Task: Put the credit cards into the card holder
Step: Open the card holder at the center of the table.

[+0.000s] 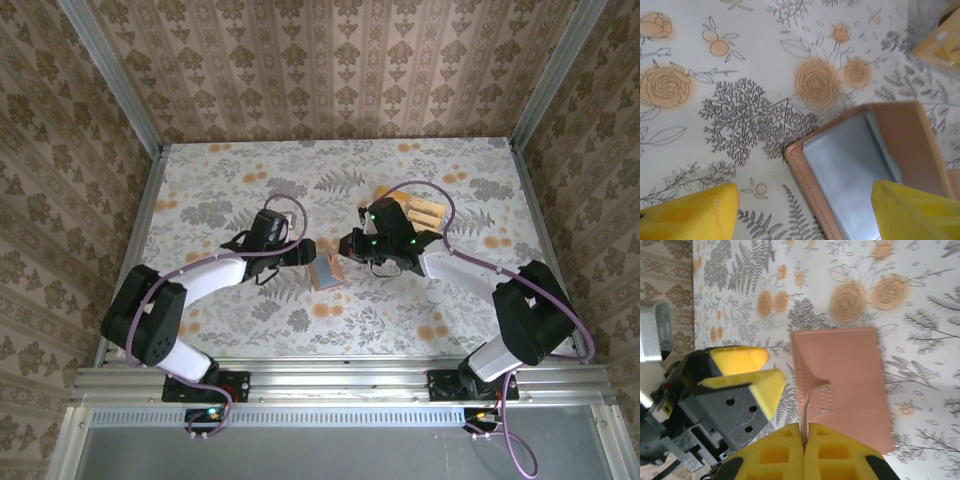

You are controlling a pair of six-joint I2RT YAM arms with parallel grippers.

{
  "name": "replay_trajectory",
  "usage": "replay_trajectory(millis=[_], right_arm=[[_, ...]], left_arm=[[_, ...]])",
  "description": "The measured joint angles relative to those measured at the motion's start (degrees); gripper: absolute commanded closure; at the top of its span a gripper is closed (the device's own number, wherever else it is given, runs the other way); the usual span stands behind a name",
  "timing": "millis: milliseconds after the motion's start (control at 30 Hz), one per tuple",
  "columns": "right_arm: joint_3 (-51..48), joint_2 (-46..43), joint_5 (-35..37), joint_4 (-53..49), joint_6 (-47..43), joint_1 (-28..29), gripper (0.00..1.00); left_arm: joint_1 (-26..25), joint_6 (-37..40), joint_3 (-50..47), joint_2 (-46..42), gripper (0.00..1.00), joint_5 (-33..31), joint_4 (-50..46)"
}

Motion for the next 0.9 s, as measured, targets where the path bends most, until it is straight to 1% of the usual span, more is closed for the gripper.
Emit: replay_trajectory(millis=[200, 367, 733, 900], right_arm=[[-3.19, -1.01, -0.74, 1.31, 0.26, -2.34, 1.0], [-5.4, -2.38, -1.05, 1.68, 0.24, -4.22, 1.0], [-11.85, -3.19, -2.34, 4.2, -0.02, -9.73, 1.0], [-13.29, -1.44, -2.6, 4.57, -0.48, -11.17, 1.0]], left_arm=[[-3.06, 2.71, 2.38, 2.01, 0.29, -4.26, -3.5], [-4.24, 3.91, 4.37, 4.92, 0.29, -6.21, -4.94], [-5.14, 5.18, 7.39, 10.05, 0.29, -8.33, -6.86], [-5.79, 5.18, 8.66, 11.56, 0.28, -8.52, -7.43]])
